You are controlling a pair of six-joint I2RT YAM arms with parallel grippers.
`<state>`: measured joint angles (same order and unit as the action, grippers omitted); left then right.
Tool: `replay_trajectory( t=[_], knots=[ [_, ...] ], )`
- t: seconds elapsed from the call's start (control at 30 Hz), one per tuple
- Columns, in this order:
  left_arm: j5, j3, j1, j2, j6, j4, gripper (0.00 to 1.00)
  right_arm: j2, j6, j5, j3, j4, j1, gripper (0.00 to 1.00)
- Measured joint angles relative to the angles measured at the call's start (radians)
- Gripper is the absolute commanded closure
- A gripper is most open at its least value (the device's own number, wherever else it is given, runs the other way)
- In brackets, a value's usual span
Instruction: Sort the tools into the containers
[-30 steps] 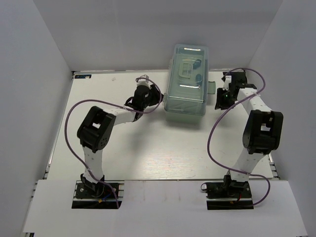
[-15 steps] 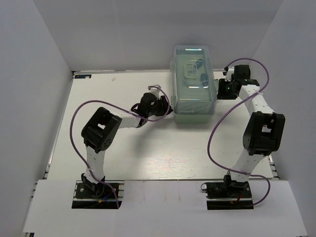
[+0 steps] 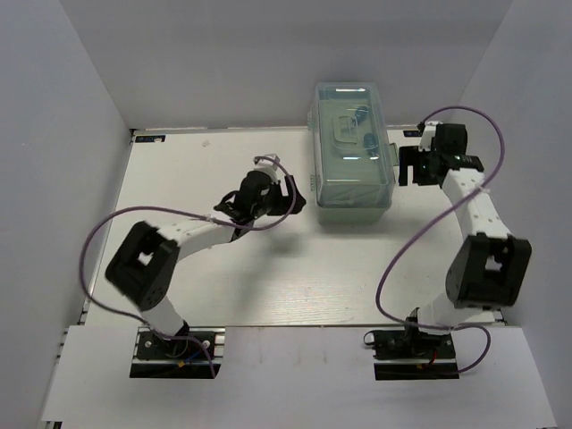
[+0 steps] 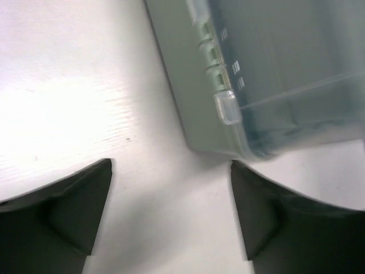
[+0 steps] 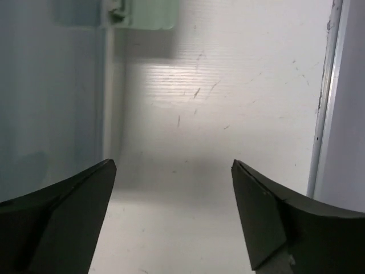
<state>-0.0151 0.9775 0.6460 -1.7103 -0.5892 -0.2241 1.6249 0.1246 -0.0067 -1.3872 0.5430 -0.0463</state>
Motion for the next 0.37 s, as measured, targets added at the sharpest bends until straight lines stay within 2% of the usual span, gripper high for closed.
replay_trajectory(
  t=[0.23, 0.37],
  knots=[
    [0.060, 0.048, -0.004, 0.364, 0.236, 0.302, 0.01, -0.413, 0.000, -0.137, 0.261, -0.019, -0.004, 0.10],
    [0.061, 0.026, -0.006, 0.545, 0.343, 0.428, 0.01, -0.557, -0.017, -0.201, 0.370, -0.030, -0.004, 0.10]
  ],
)
